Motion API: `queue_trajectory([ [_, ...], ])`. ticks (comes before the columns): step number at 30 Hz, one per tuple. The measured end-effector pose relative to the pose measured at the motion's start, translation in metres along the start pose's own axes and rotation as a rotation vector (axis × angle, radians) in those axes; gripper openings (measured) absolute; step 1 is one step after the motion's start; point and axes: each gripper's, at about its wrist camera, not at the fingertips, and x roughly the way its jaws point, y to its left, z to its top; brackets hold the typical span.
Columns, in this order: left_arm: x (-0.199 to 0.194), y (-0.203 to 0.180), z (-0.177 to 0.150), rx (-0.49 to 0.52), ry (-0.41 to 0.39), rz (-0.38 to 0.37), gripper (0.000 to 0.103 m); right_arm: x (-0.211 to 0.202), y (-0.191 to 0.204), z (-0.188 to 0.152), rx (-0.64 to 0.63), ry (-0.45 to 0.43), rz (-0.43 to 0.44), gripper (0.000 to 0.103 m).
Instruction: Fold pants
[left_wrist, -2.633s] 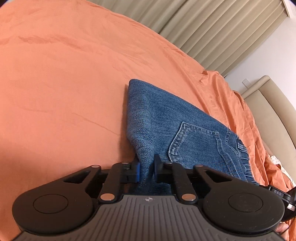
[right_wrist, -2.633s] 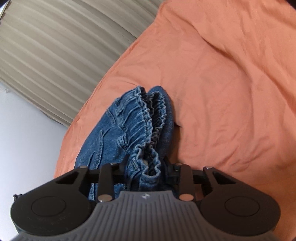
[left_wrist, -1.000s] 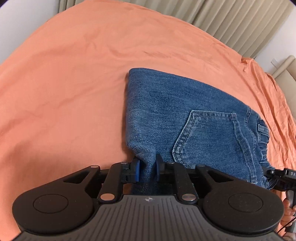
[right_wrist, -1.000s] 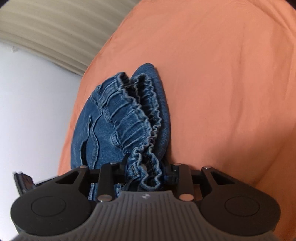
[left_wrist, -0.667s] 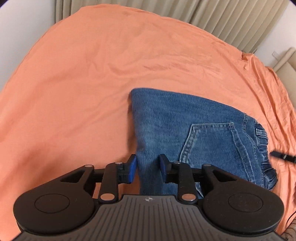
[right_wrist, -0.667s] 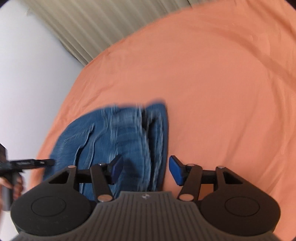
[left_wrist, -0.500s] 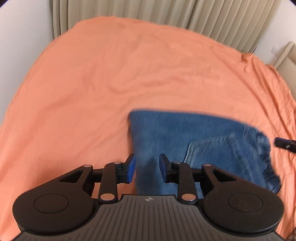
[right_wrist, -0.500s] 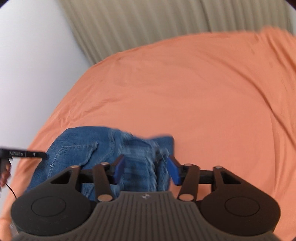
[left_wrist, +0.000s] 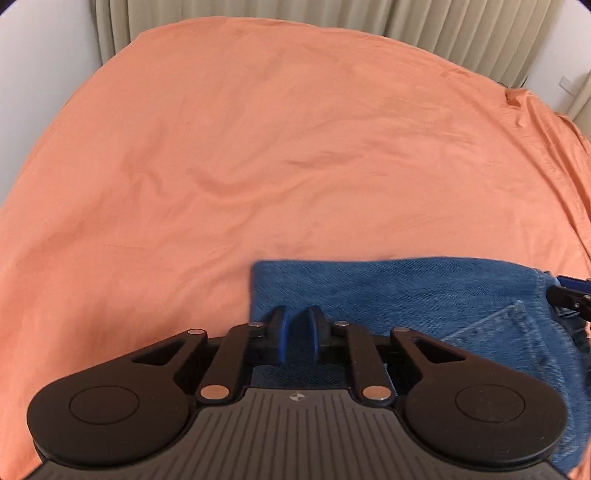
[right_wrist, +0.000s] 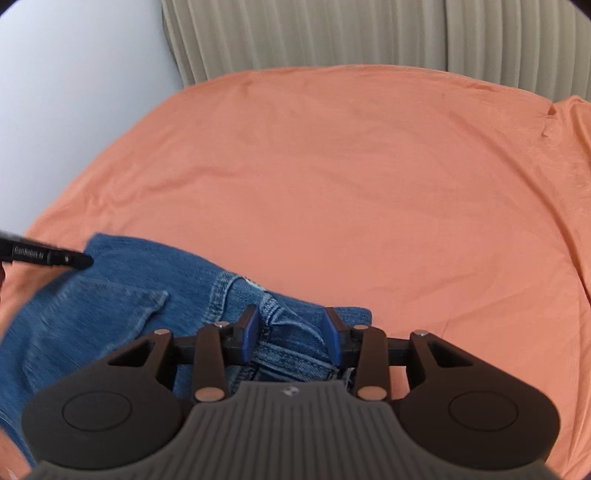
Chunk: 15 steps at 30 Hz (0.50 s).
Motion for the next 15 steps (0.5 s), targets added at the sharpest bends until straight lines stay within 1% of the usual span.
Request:
queue_trajectory([
  [2,-0.001,0.005,0.000,-0.016,0.002,-0.010,0.014,0.009,-0.005,0.000,0.033,0.015,0.005,0.034],
  [3,-0.005,0.005,0.000,-0.006,0.000,0.005,0.014,0.010,-0.006,0.000,0.040,0.018,0.004,0.034],
  [5,-0.015,0.005,-0.002,0.024,0.007,0.061,0.014,0.009,-0.005,0.001,0.040,0.019,0.001,0.034],
  [7,-0.029,0.010,-0.007,0.034,0.009,0.085,0.015,0.002,-0.002,0.001,0.009,0.004,-0.010,0.040],
  [10,-0.058,0.011,-0.021,0.058,-0.003,0.098,0.015,-0.022,0.006,-0.004,-0.031,-0.039,-0.019,0.045],
  [13,-0.092,0.001,-0.037,0.087,-0.043,0.098,0.015,-0.052,0.020,-0.015,-0.092,-0.080,-0.032,0.046],
  [15,-0.115,-0.011,-0.050,0.106,-0.083,0.073,0.015,-0.070,0.030,-0.025,-0.124,-0.107,-0.020,0.046],
])
